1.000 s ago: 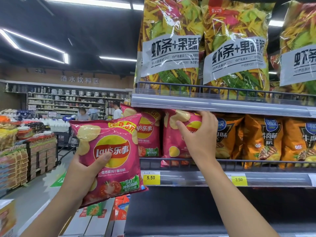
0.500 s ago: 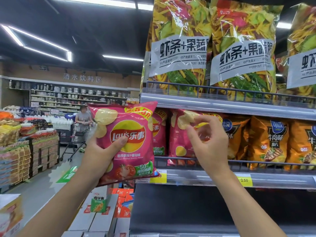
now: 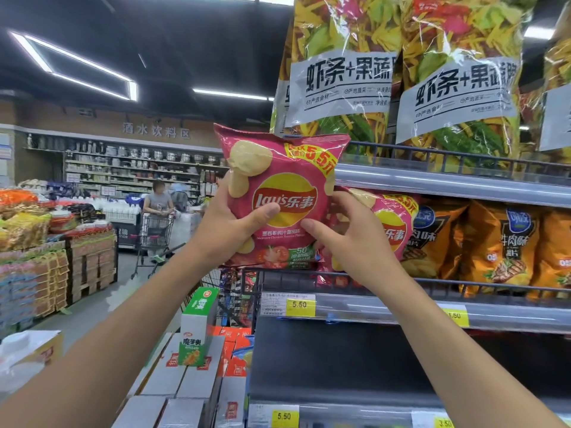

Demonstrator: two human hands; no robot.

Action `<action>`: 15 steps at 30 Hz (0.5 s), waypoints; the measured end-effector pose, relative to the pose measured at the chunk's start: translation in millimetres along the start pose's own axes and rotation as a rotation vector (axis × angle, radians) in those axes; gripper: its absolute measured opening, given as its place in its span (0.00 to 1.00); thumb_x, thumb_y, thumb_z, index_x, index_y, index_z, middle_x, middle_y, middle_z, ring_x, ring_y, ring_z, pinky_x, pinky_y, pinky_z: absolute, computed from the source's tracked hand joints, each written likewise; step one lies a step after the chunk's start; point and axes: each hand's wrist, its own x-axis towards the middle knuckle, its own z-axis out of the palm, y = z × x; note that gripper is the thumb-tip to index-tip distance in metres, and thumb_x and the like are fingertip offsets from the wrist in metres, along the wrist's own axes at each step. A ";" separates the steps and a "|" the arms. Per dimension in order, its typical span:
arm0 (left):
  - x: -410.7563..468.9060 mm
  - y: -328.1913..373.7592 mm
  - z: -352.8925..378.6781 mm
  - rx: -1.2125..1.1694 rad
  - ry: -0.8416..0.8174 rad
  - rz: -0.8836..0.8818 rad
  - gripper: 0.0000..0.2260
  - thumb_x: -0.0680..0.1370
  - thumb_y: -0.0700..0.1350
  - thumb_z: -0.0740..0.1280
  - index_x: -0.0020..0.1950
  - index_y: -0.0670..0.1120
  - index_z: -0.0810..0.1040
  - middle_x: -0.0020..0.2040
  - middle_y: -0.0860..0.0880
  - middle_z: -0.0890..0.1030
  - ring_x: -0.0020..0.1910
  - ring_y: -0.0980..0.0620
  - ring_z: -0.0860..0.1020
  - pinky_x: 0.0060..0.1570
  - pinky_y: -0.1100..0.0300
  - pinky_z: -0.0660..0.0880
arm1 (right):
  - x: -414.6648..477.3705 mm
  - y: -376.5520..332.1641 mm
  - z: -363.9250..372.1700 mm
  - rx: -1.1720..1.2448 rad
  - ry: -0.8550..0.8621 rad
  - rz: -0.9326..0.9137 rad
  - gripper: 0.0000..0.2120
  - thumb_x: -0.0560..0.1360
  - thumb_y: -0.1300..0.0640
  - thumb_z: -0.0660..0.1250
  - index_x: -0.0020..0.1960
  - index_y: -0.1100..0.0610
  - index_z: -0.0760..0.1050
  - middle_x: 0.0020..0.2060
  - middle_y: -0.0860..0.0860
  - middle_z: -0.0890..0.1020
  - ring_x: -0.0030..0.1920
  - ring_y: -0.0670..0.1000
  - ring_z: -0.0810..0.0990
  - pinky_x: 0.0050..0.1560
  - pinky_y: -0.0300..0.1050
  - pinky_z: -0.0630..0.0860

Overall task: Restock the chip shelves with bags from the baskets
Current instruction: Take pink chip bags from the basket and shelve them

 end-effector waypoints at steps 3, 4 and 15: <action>-0.5 -3.8 -4.6 0.077 -0.059 -0.023 0.25 0.71 0.56 0.75 0.65 0.56 0.72 0.57 0.56 0.83 0.51 0.63 0.84 0.44 0.69 0.80 | -2.0 5.4 2.8 -0.027 0.042 0.012 0.19 0.76 0.44 0.73 0.63 0.43 0.72 0.51 0.32 0.78 0.52 0.31 0.78 0.45 0.29 0.78; -0.4 -6.6 -6.5 0.112 -0.055 -0.032 0.26 0.70 0.59 0.77 0.65 0.58 0.73 0.56 0.58 0.84 0.52 0.61 0.84 0.46 0.67 0.81 | -2.1 7.5 3.8 -0.041 0.051 0.020 0.20 0.76 0.44 0.73 0.64 0.43 0.73 0.51 0.32 0.78 0.52 0.32 0.78 0.46 0.31 0.78; 0.4 -36.0 -14.9 0.312 0.007 -0.007 0.29 0.66 0.64 0.78 0.63 0.60 0.74 0.56 0.59 0.83 0.55 0.57 0.83 0.55 0.55 0.82 | -12.3 27.9 24.1 -0.099 0.041 0.124 0.16 0.78 0.45 0.71 0.63 0.42 0.70 0.50 0.38 0.82 0.43 0.38 0.83 0.43 0.37 0.80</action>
